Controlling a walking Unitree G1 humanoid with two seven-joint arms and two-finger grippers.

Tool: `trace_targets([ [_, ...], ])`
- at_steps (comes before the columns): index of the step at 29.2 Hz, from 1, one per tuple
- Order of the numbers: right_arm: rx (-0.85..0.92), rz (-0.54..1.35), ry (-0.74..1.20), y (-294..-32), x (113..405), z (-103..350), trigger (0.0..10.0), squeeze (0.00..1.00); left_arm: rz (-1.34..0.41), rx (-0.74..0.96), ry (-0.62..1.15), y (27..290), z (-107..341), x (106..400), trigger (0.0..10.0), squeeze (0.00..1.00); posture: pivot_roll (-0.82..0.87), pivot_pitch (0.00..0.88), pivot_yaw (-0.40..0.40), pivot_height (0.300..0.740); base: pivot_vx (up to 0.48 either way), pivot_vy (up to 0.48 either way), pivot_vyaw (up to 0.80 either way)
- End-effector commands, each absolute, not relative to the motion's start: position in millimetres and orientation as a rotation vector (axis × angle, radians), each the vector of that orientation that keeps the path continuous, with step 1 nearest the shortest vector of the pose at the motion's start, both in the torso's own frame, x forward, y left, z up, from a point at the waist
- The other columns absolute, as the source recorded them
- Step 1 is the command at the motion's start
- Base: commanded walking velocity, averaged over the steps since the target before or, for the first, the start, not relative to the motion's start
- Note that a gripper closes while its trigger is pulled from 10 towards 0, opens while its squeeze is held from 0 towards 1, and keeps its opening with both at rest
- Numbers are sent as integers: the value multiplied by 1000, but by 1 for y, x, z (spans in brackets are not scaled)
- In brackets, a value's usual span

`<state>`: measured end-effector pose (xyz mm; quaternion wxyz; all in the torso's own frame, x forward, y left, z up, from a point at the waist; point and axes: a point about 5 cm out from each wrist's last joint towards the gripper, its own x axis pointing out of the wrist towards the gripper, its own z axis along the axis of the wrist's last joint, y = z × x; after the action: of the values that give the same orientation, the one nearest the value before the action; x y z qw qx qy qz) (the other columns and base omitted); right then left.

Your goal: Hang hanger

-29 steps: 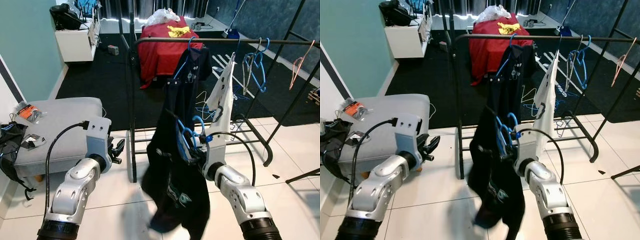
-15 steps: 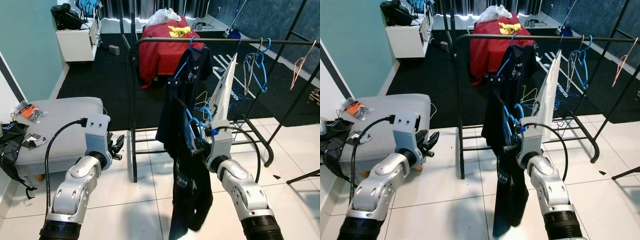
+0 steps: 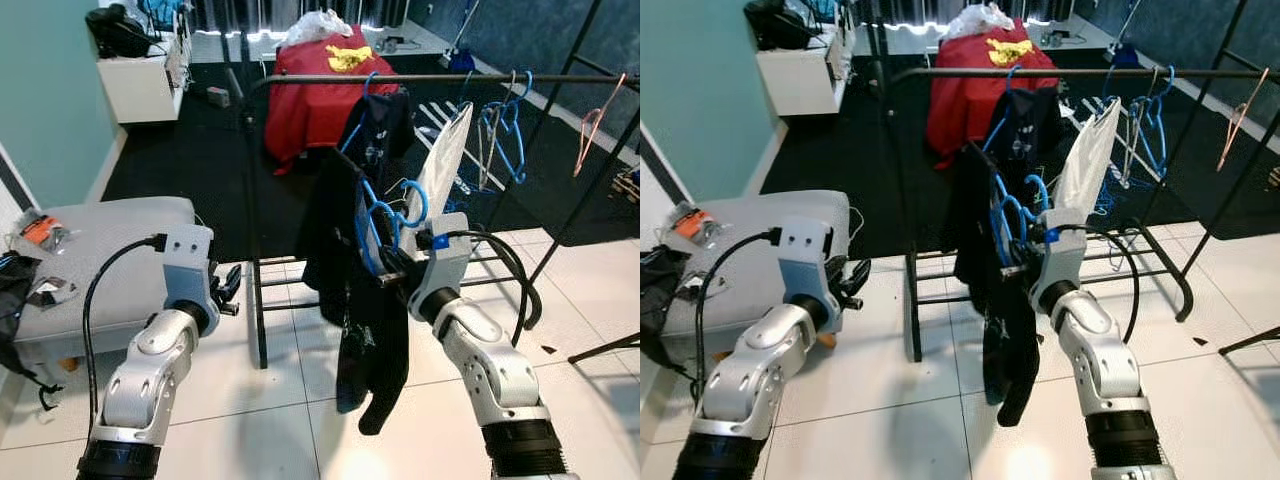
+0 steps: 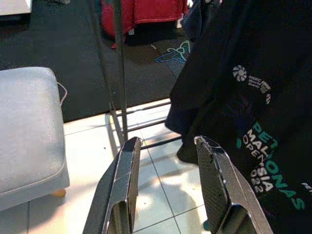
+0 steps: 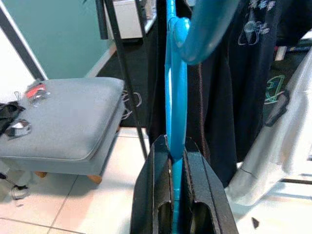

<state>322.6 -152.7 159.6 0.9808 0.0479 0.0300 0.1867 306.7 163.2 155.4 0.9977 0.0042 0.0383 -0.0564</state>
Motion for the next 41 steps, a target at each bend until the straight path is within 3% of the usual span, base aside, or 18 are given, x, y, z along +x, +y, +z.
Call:
trace_targets([
  [1, 103, 464, 6, -144, 322, 178, 10000, 0, -97, 8, 68, 164, 156, 307, 10000, 0, -9, 20, -20, 740, 326, 0, 0],
  [8, 89, 491, 6, -142, 322, 179, 10000, 0, -83, 5, 65, 167, 157, 308, 10000, 0, -10, 15, -17, 740, 326, 0, 589],
  [15, 89, 544, 23, -138, 316, 172, 10000, 0, -70, -4, 68, 170, 156, 308, 10000, 0, -9, 8, -13, 740, 313, 0, 0],
  [28, 102, 569, 60, -132, 311, 166, 10000, 0, -41, -39, 78, 174, 153, 309, 10000, 0, -16, 18, -9, 740, 0, 0, 0],
  [41, 153, 401, 144, -144, 315, 154, 10000, 0, -128, -18, 80, 161, 153, 309, 10000, 0, -20, 25, -7, 740, 0, 0, 0],
])
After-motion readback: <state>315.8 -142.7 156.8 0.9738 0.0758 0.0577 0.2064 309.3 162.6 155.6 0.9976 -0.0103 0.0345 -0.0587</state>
